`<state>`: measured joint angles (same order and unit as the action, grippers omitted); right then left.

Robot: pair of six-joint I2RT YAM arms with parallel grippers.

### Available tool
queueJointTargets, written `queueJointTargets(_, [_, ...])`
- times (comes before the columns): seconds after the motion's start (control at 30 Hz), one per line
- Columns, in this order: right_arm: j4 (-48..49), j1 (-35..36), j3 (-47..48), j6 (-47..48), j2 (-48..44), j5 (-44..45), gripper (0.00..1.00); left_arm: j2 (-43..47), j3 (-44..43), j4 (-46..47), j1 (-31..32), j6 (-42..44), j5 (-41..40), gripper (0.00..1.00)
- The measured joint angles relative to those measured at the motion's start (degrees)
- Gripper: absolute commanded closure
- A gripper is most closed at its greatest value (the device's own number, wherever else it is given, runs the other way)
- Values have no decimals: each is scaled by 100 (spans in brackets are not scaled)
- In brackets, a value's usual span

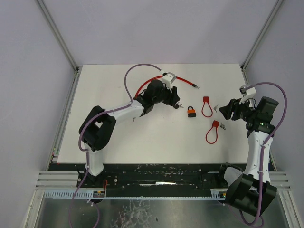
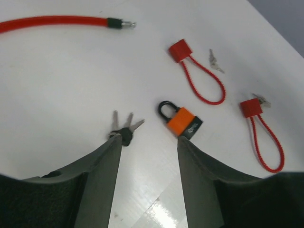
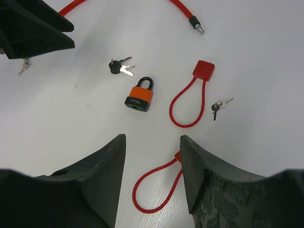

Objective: Lock with the key
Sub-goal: Adjust the lock at the center of the board.

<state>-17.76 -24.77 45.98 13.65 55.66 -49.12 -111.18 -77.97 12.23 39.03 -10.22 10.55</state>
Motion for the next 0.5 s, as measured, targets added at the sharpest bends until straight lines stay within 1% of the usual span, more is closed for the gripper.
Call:
queueJointTargets(0.27, [-31,0,0,52,39,-57,44,446,1255,857,-638,-264,-35,48])
queueJointTargets(0.5, [-39,0,0,72,39,-127,44,728,1519,1226,-841,-474,-35,48])
